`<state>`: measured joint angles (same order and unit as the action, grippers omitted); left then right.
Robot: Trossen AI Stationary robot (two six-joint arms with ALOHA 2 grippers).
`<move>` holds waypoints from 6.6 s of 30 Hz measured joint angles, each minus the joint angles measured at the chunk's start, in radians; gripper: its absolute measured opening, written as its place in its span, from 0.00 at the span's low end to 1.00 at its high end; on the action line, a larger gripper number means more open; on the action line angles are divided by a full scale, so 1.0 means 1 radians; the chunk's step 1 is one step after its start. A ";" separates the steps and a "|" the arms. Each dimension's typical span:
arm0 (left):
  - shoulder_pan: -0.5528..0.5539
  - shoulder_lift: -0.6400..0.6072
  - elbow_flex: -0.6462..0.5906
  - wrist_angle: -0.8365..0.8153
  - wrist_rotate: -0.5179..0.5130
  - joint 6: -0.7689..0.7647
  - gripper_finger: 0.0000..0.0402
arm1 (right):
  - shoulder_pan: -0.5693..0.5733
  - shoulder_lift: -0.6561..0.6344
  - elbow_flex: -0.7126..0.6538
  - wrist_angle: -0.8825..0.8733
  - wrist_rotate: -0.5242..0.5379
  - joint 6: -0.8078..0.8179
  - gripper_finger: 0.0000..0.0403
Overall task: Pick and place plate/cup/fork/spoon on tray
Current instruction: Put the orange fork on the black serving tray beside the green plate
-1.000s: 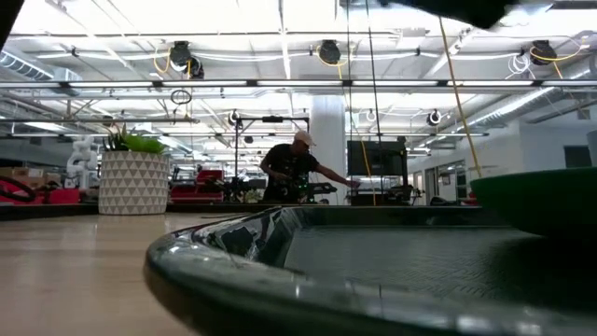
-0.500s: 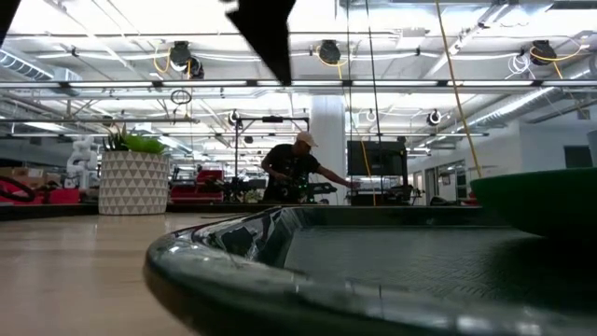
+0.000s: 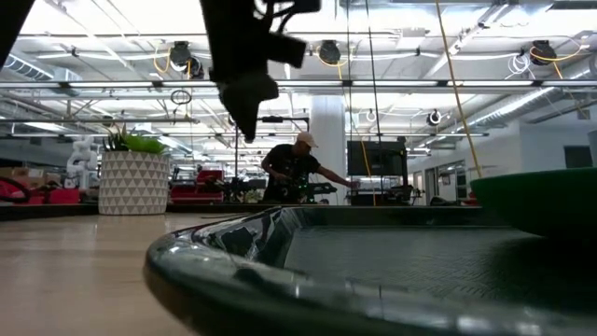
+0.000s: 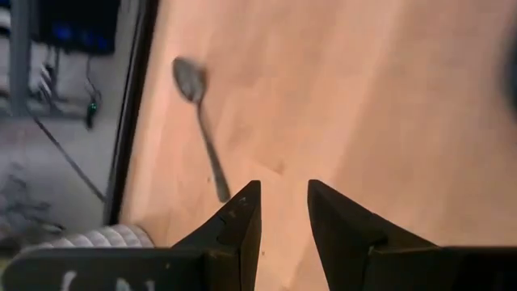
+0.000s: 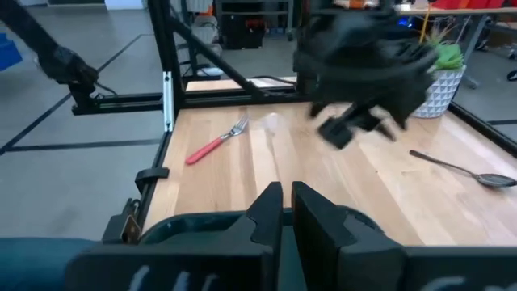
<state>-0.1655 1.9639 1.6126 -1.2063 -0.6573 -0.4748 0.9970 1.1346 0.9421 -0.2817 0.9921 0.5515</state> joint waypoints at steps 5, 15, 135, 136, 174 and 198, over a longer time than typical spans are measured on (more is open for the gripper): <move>0.097 -0.110 -0.238 0.224 0.039 -0.021 0.26 | 0.000 0.016 0.000 -0.001 -0.002 -0.008 0.06; 0.016 -0.323 -0.567 0.267 0.421 -0.424 0.26 | 0.000 0.026 0.000 -0.020 -0.003 0.006 0.06; -0.590 -0.221 -0.690 0.259 0.279 -1.779 0.08 | -0.265 0.025 0.000 0.071 -0.261 -0.414 0.06; -0.588 -0.222 -0.690 0.279 0.250 -1.754 0.08 | -0.265 0.025 -0.001 0.071 -0.261 -0.414 0.06; -0.376 -0.100 -0.332 1.492 -0.269 -0.269 0.08 | -0.271 0.022 -0.001 0.122 -0.264 -0.384 0.06; -0.373 -0.069 -0.332 1.890 -0.521 0.099 0.08 | -0.428 0.348 -0.001 0.558 -0.185 -0.264 0.61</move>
<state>-0.5381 1.8954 1.2804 0.6834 -1.1787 -0.3760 0.5692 1.4830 0.9413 0.2758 0.8069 0.2875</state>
